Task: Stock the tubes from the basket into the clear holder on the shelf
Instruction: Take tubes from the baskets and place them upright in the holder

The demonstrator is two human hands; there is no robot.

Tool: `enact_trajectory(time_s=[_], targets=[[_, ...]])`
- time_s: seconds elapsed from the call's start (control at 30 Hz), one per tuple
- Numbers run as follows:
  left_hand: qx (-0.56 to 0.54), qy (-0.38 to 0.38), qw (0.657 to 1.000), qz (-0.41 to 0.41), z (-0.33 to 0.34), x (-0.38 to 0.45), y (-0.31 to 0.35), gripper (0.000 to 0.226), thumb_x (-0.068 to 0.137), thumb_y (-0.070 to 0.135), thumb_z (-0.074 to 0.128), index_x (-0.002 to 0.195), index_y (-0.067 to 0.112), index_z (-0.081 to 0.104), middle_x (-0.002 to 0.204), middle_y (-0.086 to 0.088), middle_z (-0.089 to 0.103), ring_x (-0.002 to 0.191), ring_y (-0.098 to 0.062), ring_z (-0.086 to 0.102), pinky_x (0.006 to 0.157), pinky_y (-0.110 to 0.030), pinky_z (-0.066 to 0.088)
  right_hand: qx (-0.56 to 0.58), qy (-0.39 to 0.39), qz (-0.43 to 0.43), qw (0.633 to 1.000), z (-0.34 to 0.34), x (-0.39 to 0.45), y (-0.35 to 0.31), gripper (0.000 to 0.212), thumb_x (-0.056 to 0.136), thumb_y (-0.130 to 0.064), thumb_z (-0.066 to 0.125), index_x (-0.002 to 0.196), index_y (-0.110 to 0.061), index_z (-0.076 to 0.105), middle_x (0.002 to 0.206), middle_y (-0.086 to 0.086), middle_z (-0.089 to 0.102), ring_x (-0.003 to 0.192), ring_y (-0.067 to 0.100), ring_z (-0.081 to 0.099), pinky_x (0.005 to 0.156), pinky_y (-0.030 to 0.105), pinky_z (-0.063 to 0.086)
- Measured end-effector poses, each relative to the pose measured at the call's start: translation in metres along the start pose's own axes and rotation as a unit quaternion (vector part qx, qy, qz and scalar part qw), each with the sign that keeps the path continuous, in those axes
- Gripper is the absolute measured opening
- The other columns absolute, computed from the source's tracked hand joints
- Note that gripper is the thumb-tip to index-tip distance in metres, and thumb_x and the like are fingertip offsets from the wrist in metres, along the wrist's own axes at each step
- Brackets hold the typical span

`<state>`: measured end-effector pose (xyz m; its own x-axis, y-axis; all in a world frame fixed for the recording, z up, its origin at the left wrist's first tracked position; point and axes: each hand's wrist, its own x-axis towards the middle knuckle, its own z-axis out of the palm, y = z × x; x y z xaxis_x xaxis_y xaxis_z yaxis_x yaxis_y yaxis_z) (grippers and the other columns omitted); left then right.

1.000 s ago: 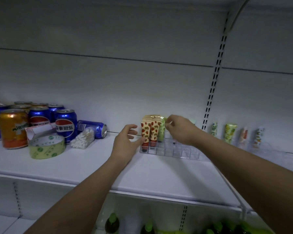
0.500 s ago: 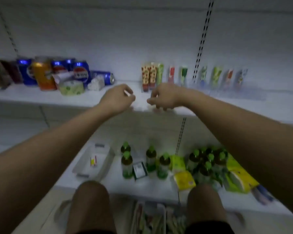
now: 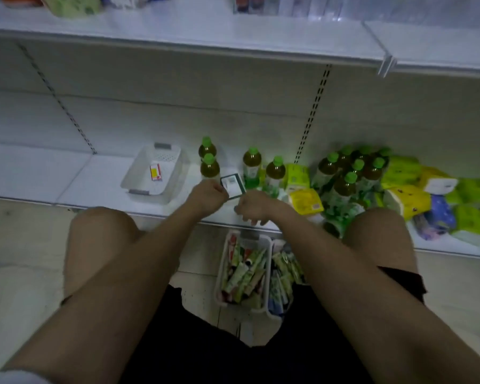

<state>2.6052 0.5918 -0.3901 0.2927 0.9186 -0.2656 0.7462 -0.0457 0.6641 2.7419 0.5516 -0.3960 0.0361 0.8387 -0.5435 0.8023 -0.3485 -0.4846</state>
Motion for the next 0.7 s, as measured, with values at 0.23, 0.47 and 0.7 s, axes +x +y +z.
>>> enact_trajectory(time_s=[0.23,0.47,0.7], targets=[[-0.008,-0.127,0.98,-0.151,0.096,0.015,-0.09,0.014,0.092,0.017,0.055,0.088,0.008,0.065,0.096,-0.013,0.062,0.086,-0.025,0.06,0.081,-0.035,0.052,0.042,-0.064,0.088,0.993,0.098,0.038,0.103,0.015,0.098,-0.02,0.049,0.09,-0.011,0.056,0.086,0.008,0.057,0.077,0.02,0.055,0.067,0.027,0.046],[0.042,-0.177,0.966,-0.185,0.16,0.016,-0.147,0.023,0.092,0.015,0.057,0.109,0.004,0.068,0.116,-0.011,0.065,0.105,-0.026,0.062,0.087,-0.029,0.05,0.028,-0.089,0.103,0.99,0.141,0.063,0.15,0.039,0.099,-0.01,0.048,0.062,-0.02,0.04,0.066,0.001,0.041,0.064,0.015,0.042,0.065,0.026,0.04],[0.109,-0.253,0.949,-0.154,0.209,0.016,-0.175,0.037,0.098,0.036,0.048,0.12,0.008,0.06,0.116,-0.011,0.065,0.102,-0.029,0.063,0.083,-0.031,0.051,-0.093,-0.112,0.056,0.988,0.18,0.084,0.16,0.015,0.095,-0.007,0.05,0.106,-0.011,0.059,0.108,0.011,0.06,0.106,0.033,0.06,0.09,0.04,0.049]])
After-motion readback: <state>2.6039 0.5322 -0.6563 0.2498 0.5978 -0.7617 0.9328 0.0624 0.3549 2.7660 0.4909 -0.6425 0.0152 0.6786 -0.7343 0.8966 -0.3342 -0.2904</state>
